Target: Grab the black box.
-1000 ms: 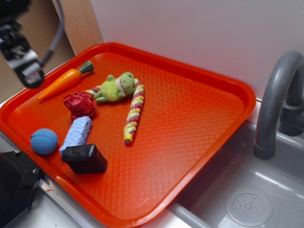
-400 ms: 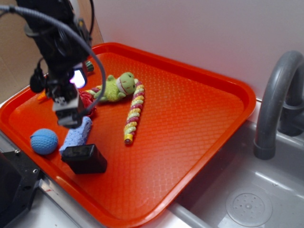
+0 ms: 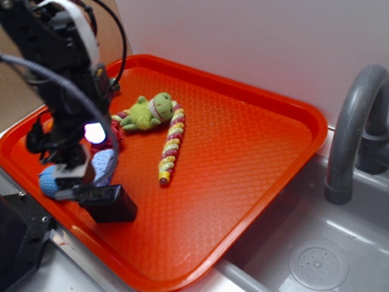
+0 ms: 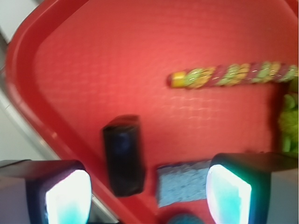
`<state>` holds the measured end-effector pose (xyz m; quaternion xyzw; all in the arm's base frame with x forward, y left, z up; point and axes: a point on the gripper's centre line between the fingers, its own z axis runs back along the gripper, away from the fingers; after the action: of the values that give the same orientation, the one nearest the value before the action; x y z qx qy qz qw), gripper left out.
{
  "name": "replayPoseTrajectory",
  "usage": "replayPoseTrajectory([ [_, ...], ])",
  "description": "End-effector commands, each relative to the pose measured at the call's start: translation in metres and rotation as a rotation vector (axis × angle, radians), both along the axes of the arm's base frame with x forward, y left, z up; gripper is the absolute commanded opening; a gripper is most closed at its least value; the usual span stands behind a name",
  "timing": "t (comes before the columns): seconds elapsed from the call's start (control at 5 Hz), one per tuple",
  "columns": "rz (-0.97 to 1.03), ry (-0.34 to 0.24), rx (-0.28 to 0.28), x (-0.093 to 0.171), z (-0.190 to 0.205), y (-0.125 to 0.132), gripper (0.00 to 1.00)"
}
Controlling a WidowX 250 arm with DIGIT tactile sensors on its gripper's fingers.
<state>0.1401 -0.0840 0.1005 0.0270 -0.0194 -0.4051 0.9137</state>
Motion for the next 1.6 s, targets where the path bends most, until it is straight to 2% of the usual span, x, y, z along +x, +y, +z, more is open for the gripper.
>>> replayPoseTrajectory([
  [0.0,-0.049,-0.016,0.002,-0.020,-0.011,-0.010,1.00],
  [0.2,-0.046,-0.025,0.005,-0.014,-0.028,-0.015,1.00],
  [0.6,-0.015,0.008,0.077,0.002,-0.057,-0.018,1.00],
  [0.8,-0.019,0.027,0.120,-0.002,-0.065,-0.024,0.30],
  [1.0,0.011,0.043,0.150,0.012,-0.078,-0.019,0.00],
  [1.2,0.021,0.043,0.149,0.026,-0.070,-0.017,0.00],
  [1.4,0.072,0.019,0.099,0.038,-0.033,-0.014,0.00],
])
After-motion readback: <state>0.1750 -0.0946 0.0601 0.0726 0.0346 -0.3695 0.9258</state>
